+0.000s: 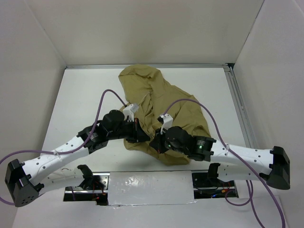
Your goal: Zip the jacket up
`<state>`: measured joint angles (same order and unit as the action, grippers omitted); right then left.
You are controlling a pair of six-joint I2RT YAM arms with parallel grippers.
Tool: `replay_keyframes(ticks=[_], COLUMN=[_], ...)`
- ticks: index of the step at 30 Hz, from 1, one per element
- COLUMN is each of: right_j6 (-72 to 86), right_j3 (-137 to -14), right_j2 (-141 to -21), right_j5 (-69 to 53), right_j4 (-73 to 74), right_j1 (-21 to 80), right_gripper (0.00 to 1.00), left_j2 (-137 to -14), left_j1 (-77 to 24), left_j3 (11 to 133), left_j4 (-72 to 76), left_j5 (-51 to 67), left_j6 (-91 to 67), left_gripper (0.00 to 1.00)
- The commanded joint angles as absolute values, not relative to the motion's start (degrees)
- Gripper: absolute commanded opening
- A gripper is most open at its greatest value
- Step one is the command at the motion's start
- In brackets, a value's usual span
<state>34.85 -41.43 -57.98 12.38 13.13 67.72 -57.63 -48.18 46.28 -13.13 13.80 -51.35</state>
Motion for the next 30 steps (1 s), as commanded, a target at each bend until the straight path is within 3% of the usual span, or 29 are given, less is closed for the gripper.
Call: replay_keyframes(ticks=[1, 7, 12, 20, 30], right_j6=[35.15, 37.96, 40.5, 55.27, 50.89], right_j3=[-43.4, -48.24, -49.13, -51.76, -60.21], right_j2=[-55.29, -53.0, -54.84, -66.0, -71.01], right_j5=[9.06, -3.5, -19.91, -25.04, -2.12], right_j4=[10.45, 17.49, 11.26, -2.1, 9.67], right_j1=[66.45, 56.98, 48.61, 41.5, 43.5], right_gripper=[0.0, 0.0, 0.0, 0.0, 0.0], left_j2=[-57.56, -58.62, -57.75, -58.53, -56.25], left_j1=[-48.08, -48.08, -48.16, -50.97, -51.68], left_j3=[47.19, 46.41, 44.56, 43.85, 42.63], left_j4=[-13.17, -16.61, -15.12, -16.16, -19.25], left_j5=[14.24, 12.92, 15.11, 17.49, 20.99], left_j6=[-50.63, -49.83, -47.99, -46.67, -43.95], left_gripper=[0.0, 0.0, 0.0, 0.0, 0.0])
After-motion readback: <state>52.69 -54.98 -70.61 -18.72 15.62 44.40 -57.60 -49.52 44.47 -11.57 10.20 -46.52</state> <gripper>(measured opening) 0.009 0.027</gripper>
